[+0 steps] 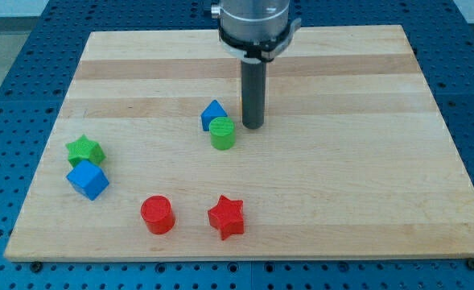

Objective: Slide yellow hexagon towards center left

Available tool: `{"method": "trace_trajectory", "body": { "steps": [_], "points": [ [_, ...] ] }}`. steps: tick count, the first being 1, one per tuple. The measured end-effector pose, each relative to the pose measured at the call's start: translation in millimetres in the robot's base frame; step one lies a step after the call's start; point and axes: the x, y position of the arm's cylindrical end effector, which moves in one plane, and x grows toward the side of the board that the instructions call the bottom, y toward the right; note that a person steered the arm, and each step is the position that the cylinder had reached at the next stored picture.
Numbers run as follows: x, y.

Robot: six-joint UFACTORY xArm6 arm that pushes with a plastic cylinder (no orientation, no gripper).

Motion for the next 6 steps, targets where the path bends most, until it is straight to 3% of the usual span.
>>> {"method": "trace_trajectory", "body": {
  "steps": [1, 3, 4, 5, 6],
  "points": [
    [-2.3, 10.9],
    [-110.2, 21.0],
    [-128.1, 21.1],
    [-67.6, 23.5],
    [-80.4, -19.6]
  ]
}}
